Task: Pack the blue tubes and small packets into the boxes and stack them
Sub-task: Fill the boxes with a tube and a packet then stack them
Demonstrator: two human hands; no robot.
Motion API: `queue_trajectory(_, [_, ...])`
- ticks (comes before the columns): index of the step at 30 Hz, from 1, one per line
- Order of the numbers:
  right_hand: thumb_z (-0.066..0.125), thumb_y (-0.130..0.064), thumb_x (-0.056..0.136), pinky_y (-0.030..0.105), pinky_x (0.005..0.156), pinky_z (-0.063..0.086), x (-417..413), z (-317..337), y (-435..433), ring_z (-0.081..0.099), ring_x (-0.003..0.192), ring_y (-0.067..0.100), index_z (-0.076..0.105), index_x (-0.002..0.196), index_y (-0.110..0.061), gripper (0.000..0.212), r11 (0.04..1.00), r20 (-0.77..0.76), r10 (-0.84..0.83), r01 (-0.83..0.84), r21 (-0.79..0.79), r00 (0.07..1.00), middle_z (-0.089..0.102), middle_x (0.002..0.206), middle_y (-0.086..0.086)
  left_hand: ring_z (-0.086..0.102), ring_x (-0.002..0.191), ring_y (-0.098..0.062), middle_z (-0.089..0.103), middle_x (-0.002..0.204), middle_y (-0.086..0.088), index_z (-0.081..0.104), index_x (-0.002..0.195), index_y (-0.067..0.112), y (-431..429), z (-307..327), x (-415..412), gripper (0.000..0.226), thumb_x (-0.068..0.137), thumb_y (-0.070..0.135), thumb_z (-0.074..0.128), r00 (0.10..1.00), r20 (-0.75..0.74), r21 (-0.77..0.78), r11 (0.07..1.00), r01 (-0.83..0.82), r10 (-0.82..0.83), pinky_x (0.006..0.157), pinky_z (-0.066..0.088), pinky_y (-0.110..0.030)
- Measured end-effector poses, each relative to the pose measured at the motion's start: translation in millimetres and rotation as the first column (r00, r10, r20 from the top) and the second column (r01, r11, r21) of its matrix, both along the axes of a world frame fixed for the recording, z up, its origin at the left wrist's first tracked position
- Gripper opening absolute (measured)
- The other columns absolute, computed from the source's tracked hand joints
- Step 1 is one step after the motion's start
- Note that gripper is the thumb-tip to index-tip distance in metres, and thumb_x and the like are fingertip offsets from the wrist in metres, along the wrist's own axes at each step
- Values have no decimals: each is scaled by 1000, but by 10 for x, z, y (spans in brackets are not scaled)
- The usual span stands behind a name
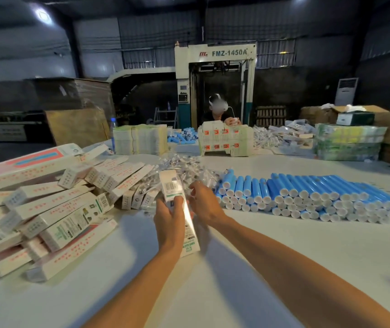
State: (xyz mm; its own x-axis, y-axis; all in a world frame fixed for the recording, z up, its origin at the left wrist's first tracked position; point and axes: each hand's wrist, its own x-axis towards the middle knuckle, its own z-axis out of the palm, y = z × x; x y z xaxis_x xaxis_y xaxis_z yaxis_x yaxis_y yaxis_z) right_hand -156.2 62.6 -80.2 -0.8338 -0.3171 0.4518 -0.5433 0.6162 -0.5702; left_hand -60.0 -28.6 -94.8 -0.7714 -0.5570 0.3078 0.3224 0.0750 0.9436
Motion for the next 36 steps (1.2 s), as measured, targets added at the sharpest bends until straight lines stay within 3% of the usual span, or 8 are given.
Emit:
queue_trajectory(2, [55, -21, 104, 31, 77, 48, -76, -84, -103, 60, 100, 23, 56, 120, -11, 19, 999, 4, -32, 32, 8, 999, 62, 124, 14, 75, 72, -7, 78, 101, 1, 58, 129, 25, 3, -5, -23, 50, 86, 51, 53, 1000, -8, -36, 999, 6, -6, 56, 54, -18])
queue_trajectory(4, [51, -27, 104, 37, 80, 55, -117, -127, -162, 64, 97, 23, 57, 116, -11, 20, 998, -6, -54, 54, 16, 999, 62, 118, 20, 77, 71, -14, 79, 97, 0, 58, 124, 27, 12, -13, -41, 43, 87, 50, 54, 999, -20, -47, 999, 24, -25, 62, 62, -32])
queue_trajectory(7, [44, -33, 104, 26, 54, 50, -39, -101, -199, 60, 69, 19, 59, 107, -9, 29, 985, 16, -115, 116, -127, 993, 60, 111, 29, 77, 72, -22, 79, 93, 1, 57, 120, 26, 19, -3, -53, 40, 88, 48, 56, 998, -24, -38, 998, 58, -59, 70, 66, -51])
queue_trajectory(10, [44, -22, 108, 20, 47, 42, -6, -126, -182, 55, 63, 39, 56, 104, -3, 23, 949, 69, -80, 98, -300, 994, 65, 89, 26, 77, 79, -30, 78, 97, -7, 59, 119, 26, 38, 5, -51, 37, 88, 47, 57, 996, -21, -21, 996, 84, -84, 73, 65, -53])
queue_trajectory(12, [50, -19, 106, 26, 52, 48, 57, -74, -73, 59, 57, 29, 55, 113, -13, 11, 915, 104, -24, 64, -399, 994, 65, 80, 16, 78, 79, -28, 79, 98, -8, 60, 116, 31, 72, 20, -12, 32, 88, 46, 57, 991, -32, 2, 991, 130, -130, 67, 64, -42])
queue_trajectory(15, [63, 0, 94, 33, 67, 56, 113, 87, 247, 66, 77, 17, 41, 142, -25, 59, 892, 22, -112, 110, -438, 993, 65, 86, -1, 78, 77, -24, 80, 101, -5, 60, 123, 29, 159, 56, 70, 35, 89, 38, 57, 954, -67, 60, 954, 295, -291, 63, 60, -28])
queue_trajectory(23, [68, -12, 99, 20, 77, 60, 701, 888, 1312, 73, 92, 8, 57, 126, -18, 30, 727, -209, -122, -56, -684, 970, 73, 105, 3, 77, 104, -41, 77, 121, -12, 62, 133, 22, 457, 62, 212, 39, 96, 28, 71, 787, -32, 28, 786, 617, -616, 96, 60, -57])
queue_trajectory(36, [73, -9, 94, 32, 75, 63, 1031, 1191, 1332, 74, 82, 21, 58, 115, -9, 26, 844, -215, 108, -204, -496, 971, 73, 92, 11, 75, 110, -45, 75, 127, -16, 57, 141, 13, 591, 151, 339, 57, 90, 21, 82, 692, -39, 4, 692, 722, -721, 103, 57, -58])
